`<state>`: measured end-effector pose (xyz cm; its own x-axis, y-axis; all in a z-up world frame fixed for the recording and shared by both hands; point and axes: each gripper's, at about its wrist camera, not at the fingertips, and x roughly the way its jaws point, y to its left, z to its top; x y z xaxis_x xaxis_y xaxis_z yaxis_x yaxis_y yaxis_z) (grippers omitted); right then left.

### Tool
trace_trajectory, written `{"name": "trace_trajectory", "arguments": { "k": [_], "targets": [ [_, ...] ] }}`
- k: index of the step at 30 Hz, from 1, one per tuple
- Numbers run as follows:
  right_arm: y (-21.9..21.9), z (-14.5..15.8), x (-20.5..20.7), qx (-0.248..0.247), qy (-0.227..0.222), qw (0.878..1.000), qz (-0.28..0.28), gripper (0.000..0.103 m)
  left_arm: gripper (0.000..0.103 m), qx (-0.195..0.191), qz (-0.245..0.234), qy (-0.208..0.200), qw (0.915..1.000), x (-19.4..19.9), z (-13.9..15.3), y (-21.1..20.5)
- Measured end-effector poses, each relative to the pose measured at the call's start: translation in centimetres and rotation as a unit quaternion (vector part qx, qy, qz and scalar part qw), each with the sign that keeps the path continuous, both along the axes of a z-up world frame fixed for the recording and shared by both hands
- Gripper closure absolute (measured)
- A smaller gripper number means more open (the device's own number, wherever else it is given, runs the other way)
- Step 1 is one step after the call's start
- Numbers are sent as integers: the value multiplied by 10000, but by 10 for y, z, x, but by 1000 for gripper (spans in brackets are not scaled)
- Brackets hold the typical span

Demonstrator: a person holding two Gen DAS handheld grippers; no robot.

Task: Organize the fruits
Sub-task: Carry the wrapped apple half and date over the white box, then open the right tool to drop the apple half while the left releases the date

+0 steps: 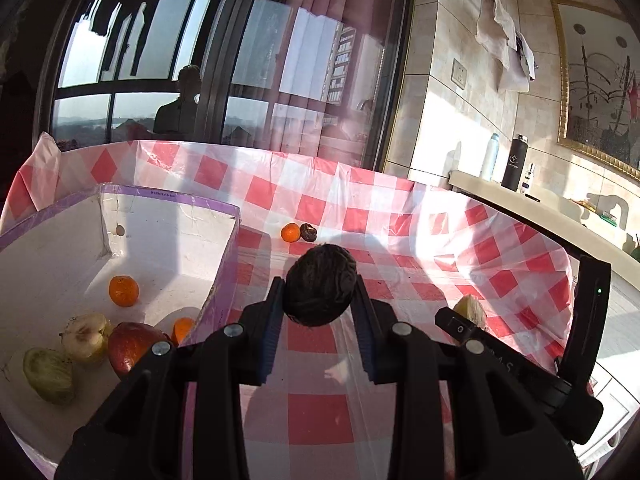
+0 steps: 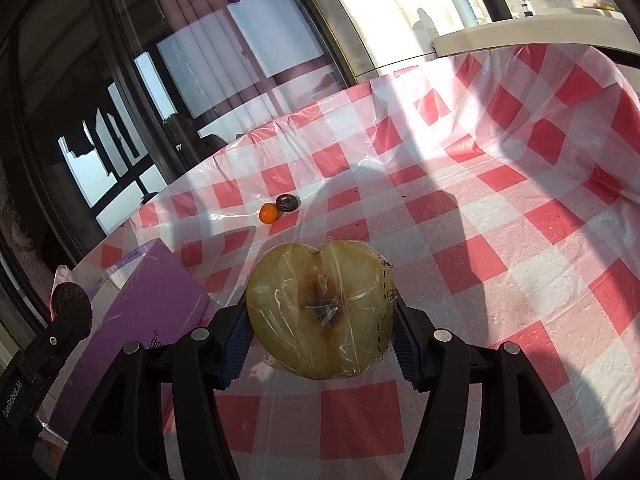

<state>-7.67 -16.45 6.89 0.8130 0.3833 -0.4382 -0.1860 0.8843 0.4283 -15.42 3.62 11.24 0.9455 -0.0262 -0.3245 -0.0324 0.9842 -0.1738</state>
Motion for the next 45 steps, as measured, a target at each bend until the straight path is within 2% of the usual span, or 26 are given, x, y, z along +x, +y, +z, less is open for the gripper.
{"name": "trace_trajectory", "arguments": {
  "k": [6,15,20,26,35,37,40,42,45],
  "targets": [
    [50,34,-21,-175,-501,9954,792,43,70,124,409,14,9991,-14,24,29],
    [127,56,-42,-449,-873,9814,1651,43,70,300,1357,228,9900,-28,27,97],
    [169,59,-47,-636,-941,9723,2041,43,70,252,1756,636,9821,-31,17,140],
    [217,60,-56,-1073,-1080,9564,2492,43,70,176,1988,1234,9721,-29,2,185],
    [273,44,-47,-2304,-626,9257,2935,43,70,78,1916,2019,9605,-15,-21,212],
    [281,38,-45,-2457,-481,9186,3058,43,69,138,1918,2063,9594,-14,-23,212],
    [283,37,-40,-2530,-303,9163,3090,43,69,126,1854,2218,9572,-10,-24,213],
    [286,34,-33,-2685,-64,9109,3131,43,69,91,1756,2386,9551,-6,-25,214],
    [289,32,-30,-2905,29,9012,3215,42,69,42,1672,2540,9526,-5,-27,215]
  ]
}}
